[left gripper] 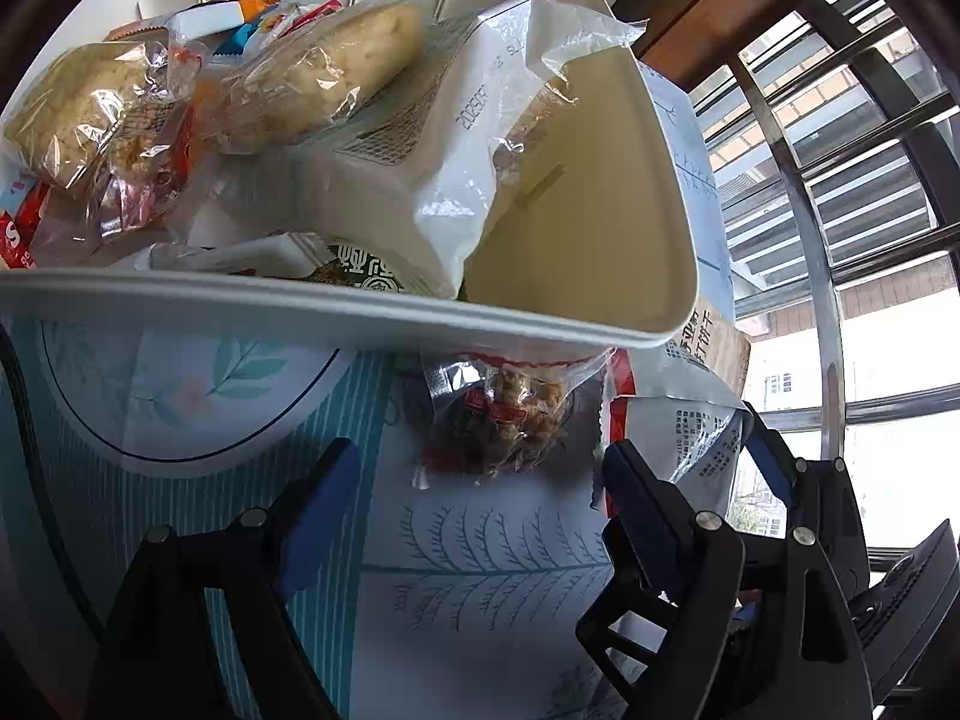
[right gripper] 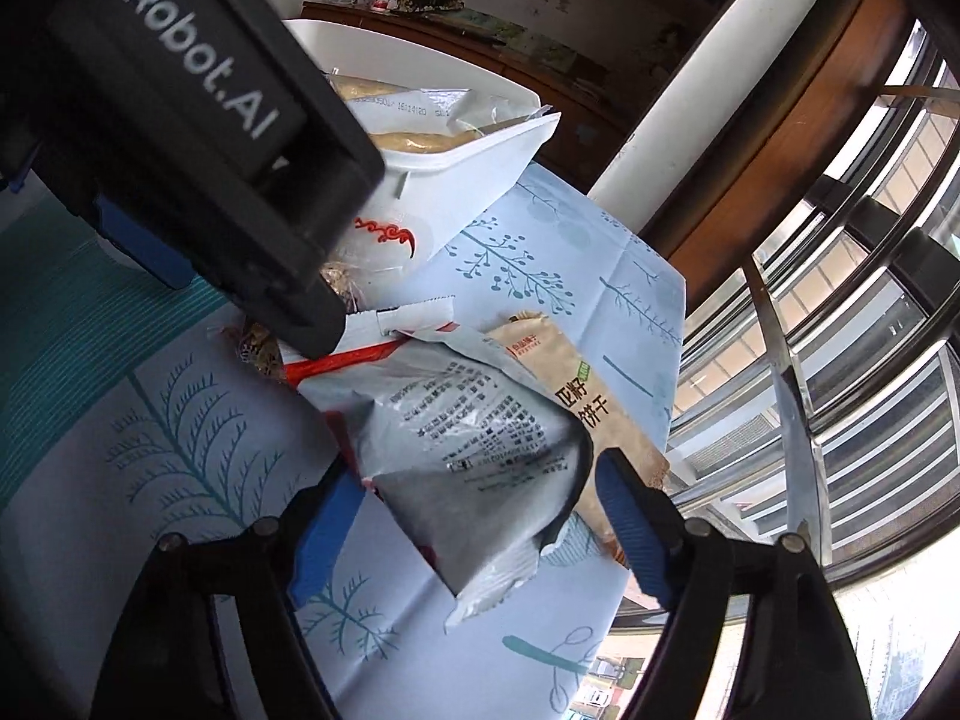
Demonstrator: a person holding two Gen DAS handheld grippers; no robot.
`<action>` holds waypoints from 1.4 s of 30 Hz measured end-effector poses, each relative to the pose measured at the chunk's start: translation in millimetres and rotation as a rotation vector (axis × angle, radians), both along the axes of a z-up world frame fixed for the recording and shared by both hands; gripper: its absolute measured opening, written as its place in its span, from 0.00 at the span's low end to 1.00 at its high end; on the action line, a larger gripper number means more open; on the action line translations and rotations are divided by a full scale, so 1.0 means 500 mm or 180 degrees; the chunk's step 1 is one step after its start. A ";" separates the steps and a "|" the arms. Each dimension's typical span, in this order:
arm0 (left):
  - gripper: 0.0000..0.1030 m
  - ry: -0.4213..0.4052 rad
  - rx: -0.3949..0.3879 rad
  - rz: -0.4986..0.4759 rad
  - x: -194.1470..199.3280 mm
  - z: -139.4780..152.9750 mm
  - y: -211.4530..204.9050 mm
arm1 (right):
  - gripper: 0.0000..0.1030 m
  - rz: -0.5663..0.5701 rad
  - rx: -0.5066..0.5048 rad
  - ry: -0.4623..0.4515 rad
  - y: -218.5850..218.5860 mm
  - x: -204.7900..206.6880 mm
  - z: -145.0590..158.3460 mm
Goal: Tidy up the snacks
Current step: 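Grasp the grey foil bag with the right tool while the left tool grasps the small nut bag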
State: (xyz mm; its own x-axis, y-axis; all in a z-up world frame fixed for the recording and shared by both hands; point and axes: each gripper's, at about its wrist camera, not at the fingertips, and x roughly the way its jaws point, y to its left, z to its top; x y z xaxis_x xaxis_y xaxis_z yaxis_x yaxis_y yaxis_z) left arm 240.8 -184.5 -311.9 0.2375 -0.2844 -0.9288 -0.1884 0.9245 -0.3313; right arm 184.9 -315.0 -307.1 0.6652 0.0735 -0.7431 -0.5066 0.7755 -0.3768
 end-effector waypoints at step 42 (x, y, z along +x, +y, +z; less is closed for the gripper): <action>0.32 -0.0165 -0.0561 0.0476 -0.006 -0.005 0.000 | 0.67 0.0056 0.0358 0.0024 -0.014 -0.002 0.004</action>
State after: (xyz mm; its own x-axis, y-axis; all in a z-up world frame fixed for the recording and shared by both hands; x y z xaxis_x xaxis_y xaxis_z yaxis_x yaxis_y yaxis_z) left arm 237.8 -184.5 -314.5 0.3352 -0.3993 -0.8533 -0.2976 0.8145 -0.4980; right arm 184.1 -322.2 -305.1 0.6575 0.1684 -0.7344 -0.5231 0.8036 -0.2840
